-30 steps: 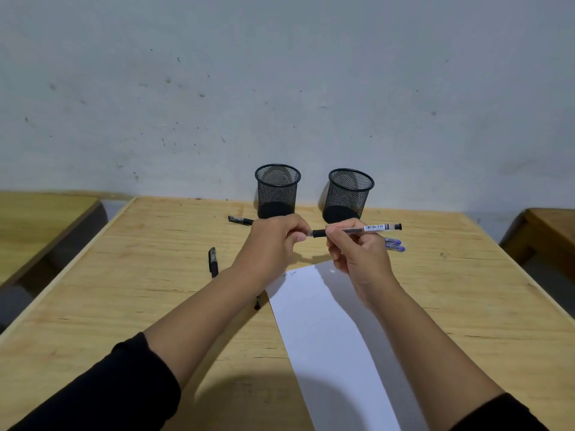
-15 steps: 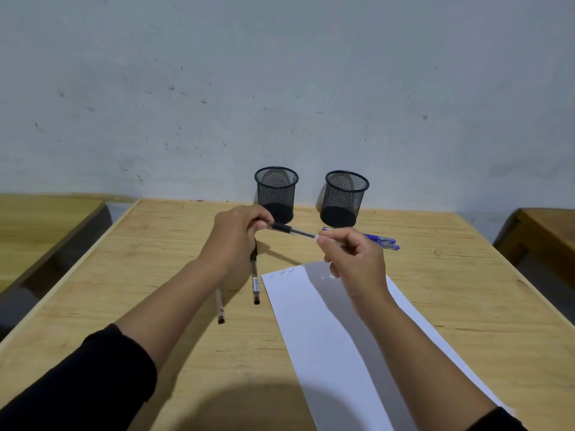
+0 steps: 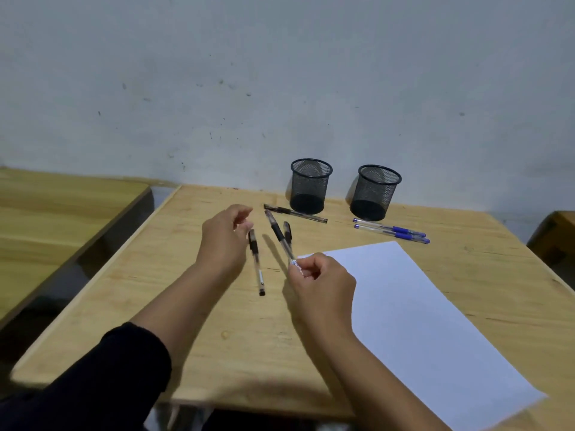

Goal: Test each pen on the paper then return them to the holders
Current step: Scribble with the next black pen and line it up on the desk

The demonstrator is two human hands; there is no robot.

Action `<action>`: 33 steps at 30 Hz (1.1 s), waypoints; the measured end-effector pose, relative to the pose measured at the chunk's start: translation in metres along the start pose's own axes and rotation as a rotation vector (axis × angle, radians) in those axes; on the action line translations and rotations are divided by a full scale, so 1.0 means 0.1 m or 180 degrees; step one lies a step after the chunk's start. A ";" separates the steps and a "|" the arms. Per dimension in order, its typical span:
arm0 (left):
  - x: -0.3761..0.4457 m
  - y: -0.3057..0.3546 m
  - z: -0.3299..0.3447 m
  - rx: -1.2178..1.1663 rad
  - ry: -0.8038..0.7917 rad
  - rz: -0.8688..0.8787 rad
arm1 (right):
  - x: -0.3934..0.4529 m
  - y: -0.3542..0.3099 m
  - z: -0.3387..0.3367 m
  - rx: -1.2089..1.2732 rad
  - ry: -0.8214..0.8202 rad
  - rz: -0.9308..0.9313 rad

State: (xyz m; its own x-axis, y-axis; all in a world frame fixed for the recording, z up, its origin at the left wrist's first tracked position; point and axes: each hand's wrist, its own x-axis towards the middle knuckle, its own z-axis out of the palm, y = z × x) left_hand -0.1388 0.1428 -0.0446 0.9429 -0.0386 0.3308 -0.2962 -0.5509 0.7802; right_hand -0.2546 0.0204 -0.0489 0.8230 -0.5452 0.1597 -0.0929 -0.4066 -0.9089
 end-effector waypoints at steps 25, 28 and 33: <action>-0.11 -0.45 0.00 0.0864 -0.0244 0.0064 | -0.01 0.11 0.33 -0.1252 0.0052 -0.0056; -0.05 -0.42 -0.03 0.0814 -0.0310 0.0003 | 0.09 0.02 0.24 -0.1091 0.0089 -0.0171; 0.25 -0.20 0.00 0.0714 -0.0405 -0.0017 | 0.60 -0.04 0.04 -0.1041 0.0068 -0.0379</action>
State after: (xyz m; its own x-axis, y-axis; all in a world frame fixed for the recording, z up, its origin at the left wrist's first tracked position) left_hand -0.1091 0.1534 -0.0519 0.9602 -0.1319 0.2463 -0.2633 -0.7219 0.6399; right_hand -0.2025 -0.0081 -0.0375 0.8273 -0.4935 0.2684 -0.1744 -0.6798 -0.7124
